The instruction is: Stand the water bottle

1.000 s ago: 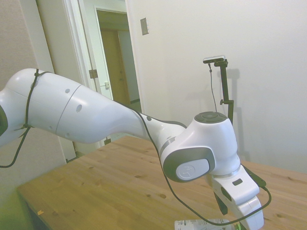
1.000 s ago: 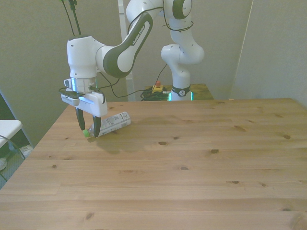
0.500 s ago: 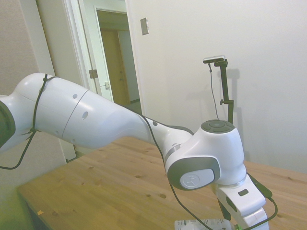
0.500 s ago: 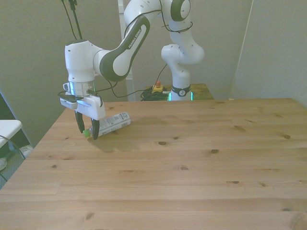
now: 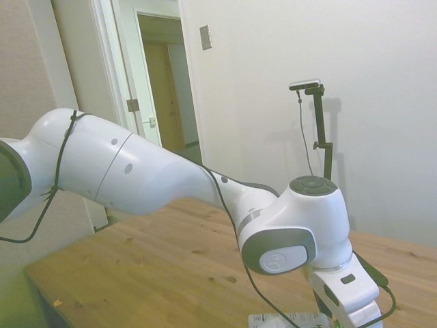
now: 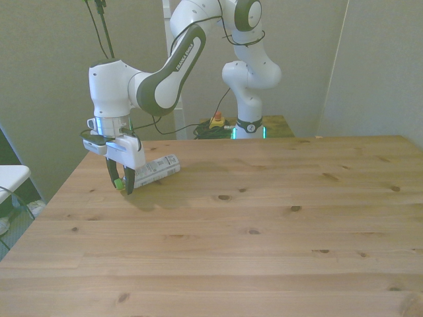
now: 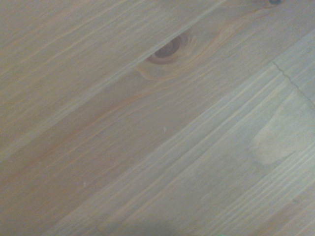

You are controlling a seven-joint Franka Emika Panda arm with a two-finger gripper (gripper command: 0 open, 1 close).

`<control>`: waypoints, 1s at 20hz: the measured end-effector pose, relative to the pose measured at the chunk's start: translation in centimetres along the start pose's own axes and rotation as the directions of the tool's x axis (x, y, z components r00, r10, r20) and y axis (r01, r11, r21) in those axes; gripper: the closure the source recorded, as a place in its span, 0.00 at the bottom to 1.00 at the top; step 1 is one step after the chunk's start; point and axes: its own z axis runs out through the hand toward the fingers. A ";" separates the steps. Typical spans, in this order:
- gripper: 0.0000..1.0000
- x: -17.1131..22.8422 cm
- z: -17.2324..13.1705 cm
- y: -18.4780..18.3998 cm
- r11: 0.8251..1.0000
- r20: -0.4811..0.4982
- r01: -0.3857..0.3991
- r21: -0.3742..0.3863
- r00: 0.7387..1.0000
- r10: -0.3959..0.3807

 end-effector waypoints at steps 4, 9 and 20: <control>1.00 0.0 0.0 0.0 1.000 0.002 -0.001 0.001 1.000 0.001; 1.00 -0.3 0.2 -0.2 1.000 0.018 0.011 -0.002 1.000 -0.011; 1.00 -3.6 -5.0 -4.3 0.980 0.044 0.171 0.102 0.983 -0.176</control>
